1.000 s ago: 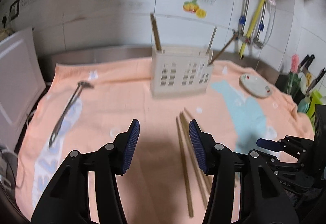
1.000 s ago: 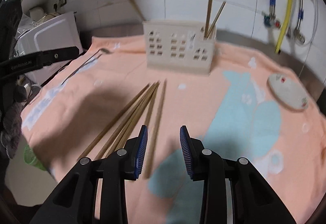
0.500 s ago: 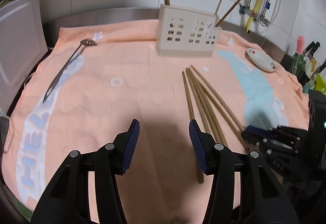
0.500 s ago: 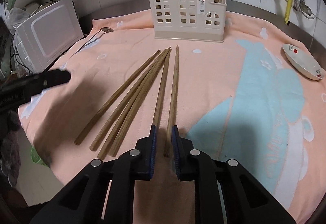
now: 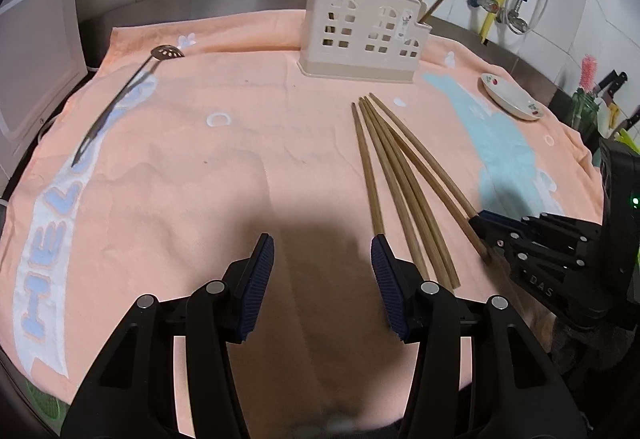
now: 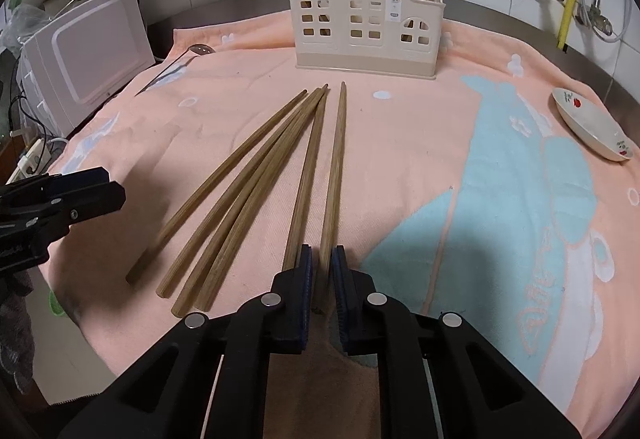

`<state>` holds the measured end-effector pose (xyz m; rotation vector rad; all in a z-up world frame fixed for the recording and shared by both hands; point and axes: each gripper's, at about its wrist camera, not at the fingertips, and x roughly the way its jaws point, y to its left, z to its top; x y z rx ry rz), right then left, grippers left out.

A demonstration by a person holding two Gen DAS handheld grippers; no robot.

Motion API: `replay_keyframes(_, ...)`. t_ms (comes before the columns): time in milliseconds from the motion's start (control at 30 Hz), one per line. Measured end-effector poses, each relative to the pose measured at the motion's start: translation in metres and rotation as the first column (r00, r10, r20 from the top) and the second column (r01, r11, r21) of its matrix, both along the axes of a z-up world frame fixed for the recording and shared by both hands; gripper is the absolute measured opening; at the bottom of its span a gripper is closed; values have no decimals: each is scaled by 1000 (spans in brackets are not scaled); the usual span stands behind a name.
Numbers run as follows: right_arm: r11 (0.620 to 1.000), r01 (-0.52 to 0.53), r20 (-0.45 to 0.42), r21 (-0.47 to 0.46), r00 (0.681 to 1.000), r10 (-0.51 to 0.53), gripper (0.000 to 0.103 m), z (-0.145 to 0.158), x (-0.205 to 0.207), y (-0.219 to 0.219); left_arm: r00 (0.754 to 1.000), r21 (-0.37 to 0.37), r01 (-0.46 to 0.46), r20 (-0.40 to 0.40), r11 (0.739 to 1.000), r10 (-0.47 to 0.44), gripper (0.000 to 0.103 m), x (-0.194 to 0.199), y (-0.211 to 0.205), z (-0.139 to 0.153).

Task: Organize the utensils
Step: 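Move both open grippers down to the remaining loose chopsticks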

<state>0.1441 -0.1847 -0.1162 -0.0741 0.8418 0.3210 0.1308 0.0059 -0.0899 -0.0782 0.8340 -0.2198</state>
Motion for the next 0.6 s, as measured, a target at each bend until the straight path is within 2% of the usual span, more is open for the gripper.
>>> replay_keyframes(500, 1000, 13, 12, 8, 1000, -13, 7, 2, -1, -5, 996, -33, 80, -39, 996, -82, 47, -2, -32, -13)
replay_keyframes(600, 1000, 20, 23, 15, 1000, -21, 7, 6, -4, -7, 995, -37, 85, -42, 996, -86, 40, 2, -34, -14)
